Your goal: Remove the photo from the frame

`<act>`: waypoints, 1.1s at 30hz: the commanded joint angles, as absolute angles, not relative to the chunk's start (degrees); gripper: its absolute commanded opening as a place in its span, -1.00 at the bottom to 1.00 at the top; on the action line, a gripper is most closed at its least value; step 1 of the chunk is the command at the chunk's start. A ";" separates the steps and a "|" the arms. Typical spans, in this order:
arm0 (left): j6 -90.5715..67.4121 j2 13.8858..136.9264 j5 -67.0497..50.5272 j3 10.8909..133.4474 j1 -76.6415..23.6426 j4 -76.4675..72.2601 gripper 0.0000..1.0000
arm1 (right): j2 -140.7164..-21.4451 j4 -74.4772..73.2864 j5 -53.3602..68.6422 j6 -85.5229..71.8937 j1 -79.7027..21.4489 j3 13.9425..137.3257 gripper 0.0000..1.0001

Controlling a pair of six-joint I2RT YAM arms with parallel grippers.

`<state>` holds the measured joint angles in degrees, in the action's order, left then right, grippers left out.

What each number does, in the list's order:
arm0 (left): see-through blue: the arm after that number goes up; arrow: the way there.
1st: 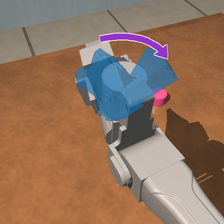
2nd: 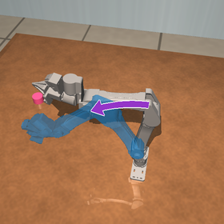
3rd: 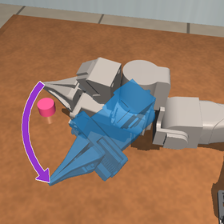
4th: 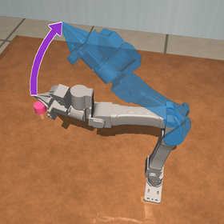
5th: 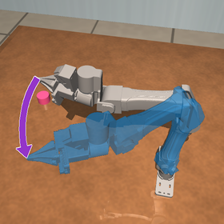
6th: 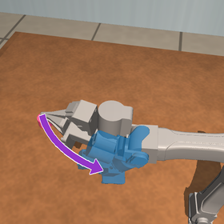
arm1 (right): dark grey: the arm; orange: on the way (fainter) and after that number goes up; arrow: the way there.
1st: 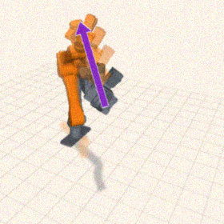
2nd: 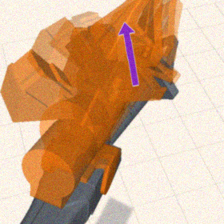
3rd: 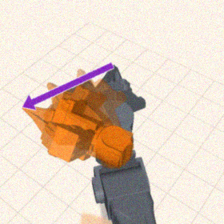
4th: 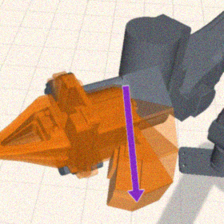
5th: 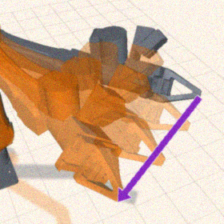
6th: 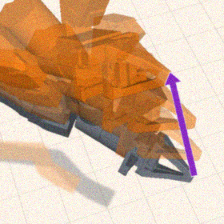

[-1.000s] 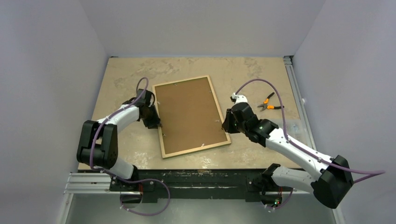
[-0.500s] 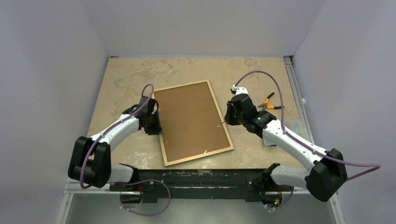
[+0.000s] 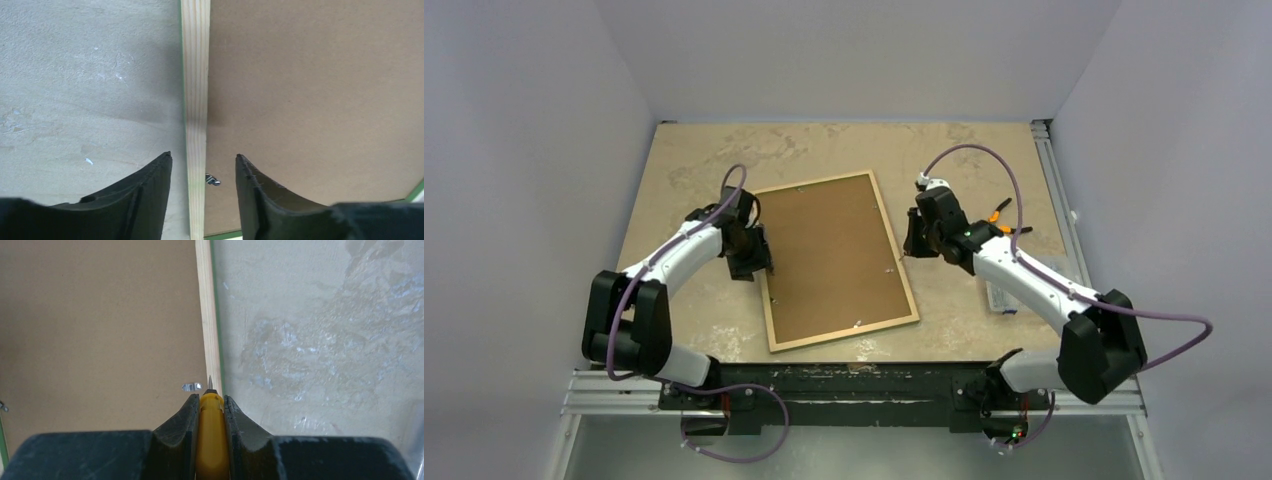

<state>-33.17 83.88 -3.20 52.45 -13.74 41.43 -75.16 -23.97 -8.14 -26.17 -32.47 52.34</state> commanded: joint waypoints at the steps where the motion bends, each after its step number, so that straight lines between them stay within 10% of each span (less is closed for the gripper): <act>1: -33.50 82.05 -7.01 56.73 -12.80 42.71 0.02 | -79.51 -22.24 -8.58 -23.15 -31.12 61.04 -1.00; 8: -30.26 76.93 -14.37 62.71 -11.17 40.72 0.45 | -91.54 -25.09 -12.57 -17.90 -31.02 73.17 -1.00; 33: -28.48 78.61 -34.00 63.10 -12.44 28.84 0.52 | -118.29 -28.33 -14.63 -8.10 -30.67 102.71 -1.00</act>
<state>-29.28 78.32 -31.62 63.07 -12.29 31.75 -118.93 -28.75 -14.04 -9.32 -31.05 100.25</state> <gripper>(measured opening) 0.760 0.155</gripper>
